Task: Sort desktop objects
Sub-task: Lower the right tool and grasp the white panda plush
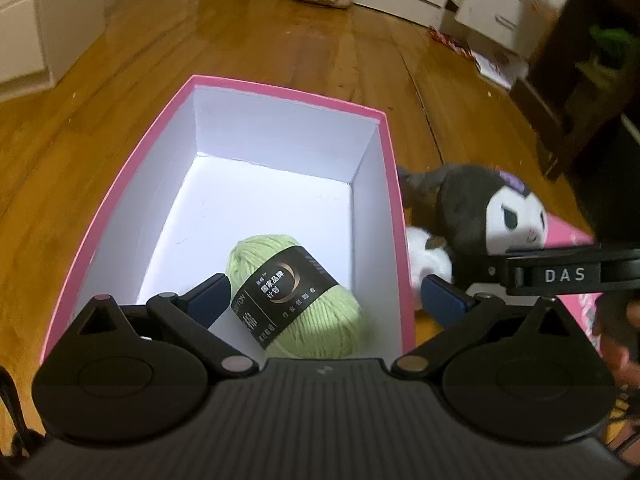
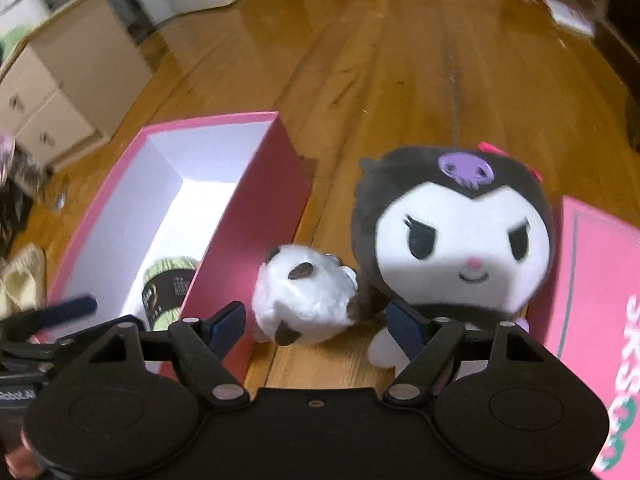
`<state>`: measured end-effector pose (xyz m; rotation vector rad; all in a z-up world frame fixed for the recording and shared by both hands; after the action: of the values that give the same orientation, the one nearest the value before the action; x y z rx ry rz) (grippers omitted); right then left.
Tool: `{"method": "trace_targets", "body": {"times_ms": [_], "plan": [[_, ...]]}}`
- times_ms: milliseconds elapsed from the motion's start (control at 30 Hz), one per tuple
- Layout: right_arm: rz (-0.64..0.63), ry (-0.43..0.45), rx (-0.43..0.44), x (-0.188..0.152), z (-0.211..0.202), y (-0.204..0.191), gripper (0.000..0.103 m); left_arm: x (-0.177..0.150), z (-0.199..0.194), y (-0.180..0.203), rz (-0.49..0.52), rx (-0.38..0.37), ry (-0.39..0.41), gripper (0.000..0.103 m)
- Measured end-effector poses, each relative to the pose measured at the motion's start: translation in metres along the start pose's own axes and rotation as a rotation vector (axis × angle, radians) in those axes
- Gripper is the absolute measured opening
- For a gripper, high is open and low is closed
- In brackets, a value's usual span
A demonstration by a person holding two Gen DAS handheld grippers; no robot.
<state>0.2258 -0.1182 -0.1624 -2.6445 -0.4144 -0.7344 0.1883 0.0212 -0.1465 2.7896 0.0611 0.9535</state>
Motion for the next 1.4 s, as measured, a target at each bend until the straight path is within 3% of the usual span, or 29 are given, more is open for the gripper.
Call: {"method": "trace_targets", "body": {"times_ms": [67,200,367,633,833,1067,1400], "plan": [[-0.072,0.019,-0.038,0.0,0.001,-0.004,0.082,-0.004,0.003,-0.004,-0.02,-0.002,-0.019,0.103],[-0.175,0.046,-0.044,-0.001,0.01,-0.013,0.067,-0.008,0.009,-0.017,-0.088,-0.005,-0.047,0.103],[-0.213,0.049,-0.02,0.003,0.027,-0.021,0.062,-0.009,0.009,-0.028,-0.125,0.004,-0.046,0.103],[-0.175,-0.013,0.011,0.003,0.054,-0.018,0.062,-0.012,0.013,-0.026,-0.161,-0.027,-0.064,0.103],[-0.145,-0.027,0.03,0.005,0.061,-0.016,0.07,-0.014,0.017,-0.026,-0.163,-0.021,-0.075,0.103],[-0.271,-0.064,-0.028,-0.007,0.069,-0.025,0.076,-0.017,0.02,-0.025,-0.161,-0.016,-0.09,0.103],[-0.329,-0.035,-0.108,-0.015,0.075,-0.025,0.08,-0.02,0.018,-0.024,-0.163,-0.009,-0.09,0.103]]}}
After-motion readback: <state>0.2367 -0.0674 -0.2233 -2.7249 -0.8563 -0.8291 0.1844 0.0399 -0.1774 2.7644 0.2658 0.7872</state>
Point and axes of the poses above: each gripper's, at about its wrist camera, not at the fingertips, and z roughly the way its jaws point, y to its right, x to its top, the point moved 10 cm from there along z, roughly the way its jaws point, and after that the axes turned 1 degree about x, right-handed, at the moved point
